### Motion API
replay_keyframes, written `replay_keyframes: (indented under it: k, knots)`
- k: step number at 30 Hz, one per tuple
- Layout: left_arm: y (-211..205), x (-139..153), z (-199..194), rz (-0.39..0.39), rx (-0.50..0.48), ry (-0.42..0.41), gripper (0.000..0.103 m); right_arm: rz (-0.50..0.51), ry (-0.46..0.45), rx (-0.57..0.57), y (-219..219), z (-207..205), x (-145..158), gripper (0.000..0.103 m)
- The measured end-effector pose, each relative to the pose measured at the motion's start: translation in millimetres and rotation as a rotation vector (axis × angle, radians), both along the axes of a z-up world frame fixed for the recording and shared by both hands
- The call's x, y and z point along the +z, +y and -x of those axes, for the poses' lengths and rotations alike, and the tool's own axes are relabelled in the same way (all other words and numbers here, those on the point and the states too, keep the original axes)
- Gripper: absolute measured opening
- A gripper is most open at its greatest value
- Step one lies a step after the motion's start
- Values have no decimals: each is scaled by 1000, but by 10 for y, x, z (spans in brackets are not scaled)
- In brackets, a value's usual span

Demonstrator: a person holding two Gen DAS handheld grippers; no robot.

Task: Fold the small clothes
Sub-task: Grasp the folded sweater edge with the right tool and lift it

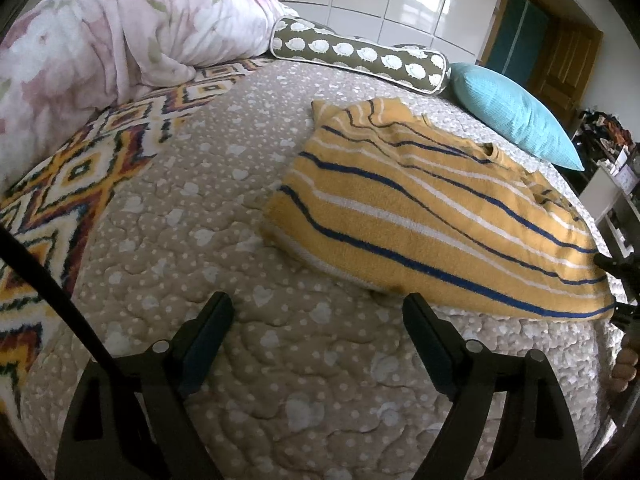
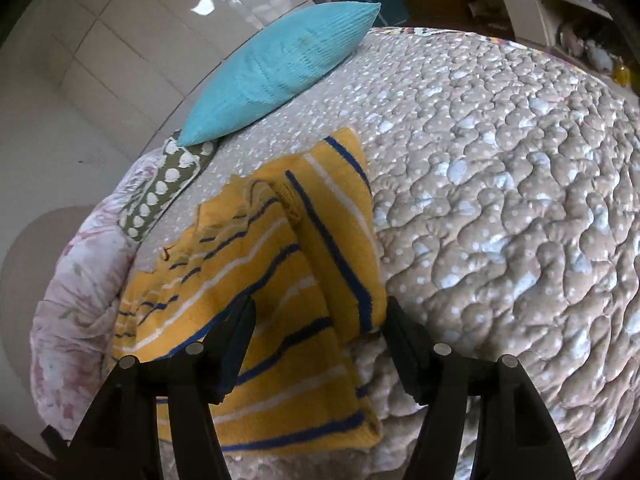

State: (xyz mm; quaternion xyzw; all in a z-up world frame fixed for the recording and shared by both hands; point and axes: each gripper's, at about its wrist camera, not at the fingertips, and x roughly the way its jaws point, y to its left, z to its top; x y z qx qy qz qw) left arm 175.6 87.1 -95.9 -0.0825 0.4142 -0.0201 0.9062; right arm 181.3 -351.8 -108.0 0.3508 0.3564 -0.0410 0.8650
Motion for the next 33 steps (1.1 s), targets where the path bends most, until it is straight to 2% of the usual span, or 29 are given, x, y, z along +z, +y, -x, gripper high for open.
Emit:
replay_keyframes:
  k: [5, 8, 10, 12, 13, 17, 19, 21, 22, 24, 26, 29, 33]
  knots:
    - [80, 66, 25, 63, -3, -13, 86, 20, 37, -9, -28, 1, 7, 65]
    - [196, 157, 51, 132, -5, -36, 86, 41, 77, 20, -18, -129, 4, 46]
    - [288, 214, 67, 156, 6, -52, 86, 48, 116, 64, 19, -315, 18, 25]
    - [425, 290, 88, 166, 41, -81, 86, 73, 163, 79, 102, -446, 155, 21]
    - [507, 327, 100, 166, 65, -97, 86, 100, 158, 86, 177, -481, 276, 20]
    - [936, 469, 154, 151, 212, -166, 86, 258, 36, 179, 874, -628, 1058, 17]
    - [1149, 514, 186, 143, 288, -194, 86, 338, -18, 257, 1405, -725, 1352, 15]
    - [1340, 524, 208, 151, 353, -206, 86, 398, -54, 353, 1951, -817, 1492, 15]
    - [1437, 514, 225, 164, 381, -206, 86, 415, -60, 422, 2327, -909, 1491, 14]
    - [1602, 472, 239, 204, 424, -198, 86, 432, -50, 493, 2767, -1015, 1389, 14]
    - [1710, 421, 235, 237, 446, -182, 86, 444, -4, 565, 3246, -1172, 1151, 14]
    - [1764, 383, 215, 247, 456, -165, 86, 513, 57, 622, 3703, -1293, 788, 14]
    - [1788, 374, 212, 255, 458, -164, 86, 552, 82, 645, 3901, -1327, 580, 14]
